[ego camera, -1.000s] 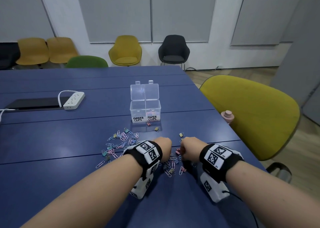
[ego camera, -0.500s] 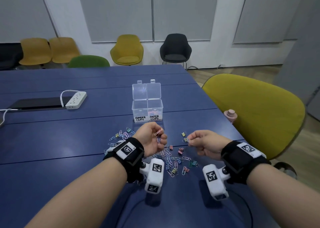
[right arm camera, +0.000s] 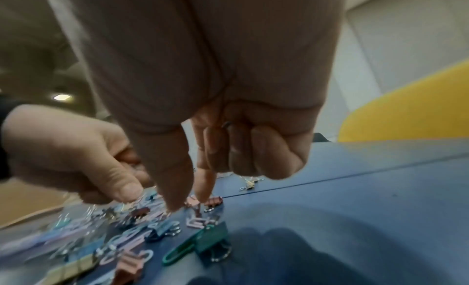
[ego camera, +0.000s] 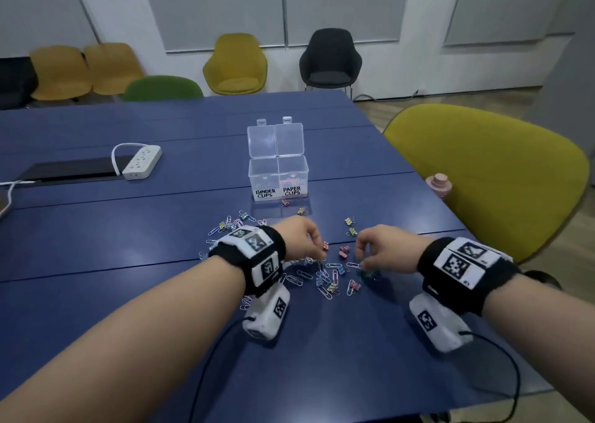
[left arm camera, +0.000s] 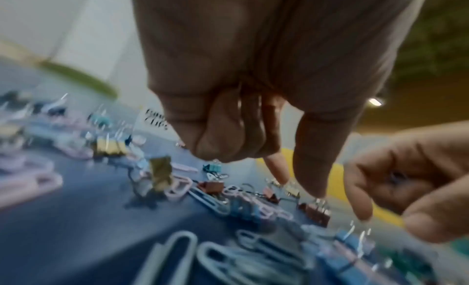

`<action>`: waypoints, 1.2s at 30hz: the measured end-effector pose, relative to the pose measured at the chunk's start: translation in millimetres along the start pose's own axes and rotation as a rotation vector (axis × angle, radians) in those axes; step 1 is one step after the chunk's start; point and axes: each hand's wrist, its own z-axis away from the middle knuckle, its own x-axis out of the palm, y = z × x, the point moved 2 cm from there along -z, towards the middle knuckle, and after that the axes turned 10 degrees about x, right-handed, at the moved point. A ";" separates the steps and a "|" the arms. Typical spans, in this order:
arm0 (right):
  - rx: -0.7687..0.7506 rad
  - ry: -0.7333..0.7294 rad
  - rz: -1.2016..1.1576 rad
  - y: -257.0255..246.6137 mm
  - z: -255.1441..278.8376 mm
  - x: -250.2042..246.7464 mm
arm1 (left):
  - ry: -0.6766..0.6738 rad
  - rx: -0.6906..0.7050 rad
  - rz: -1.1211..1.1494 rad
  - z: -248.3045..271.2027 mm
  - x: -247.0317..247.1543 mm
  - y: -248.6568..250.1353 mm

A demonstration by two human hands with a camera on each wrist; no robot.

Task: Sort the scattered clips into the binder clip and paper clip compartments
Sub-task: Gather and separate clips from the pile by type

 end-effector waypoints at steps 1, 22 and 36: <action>-0.015 -0.003 0.087 -3.8 1.7 0.0 | -0.026 0.048 -0.123 0.3 1.0 3.2; -0.014 0.004 0.258 -25.8 -17.4 12.8 | -0.162 0.082 -0.557 -14.2 13.9 8.3; 0.033 -0.035 -0.333 -15.6 -4.2 8.6 | -0.059 -0.038 1.048 23.6 -1.3 -18.7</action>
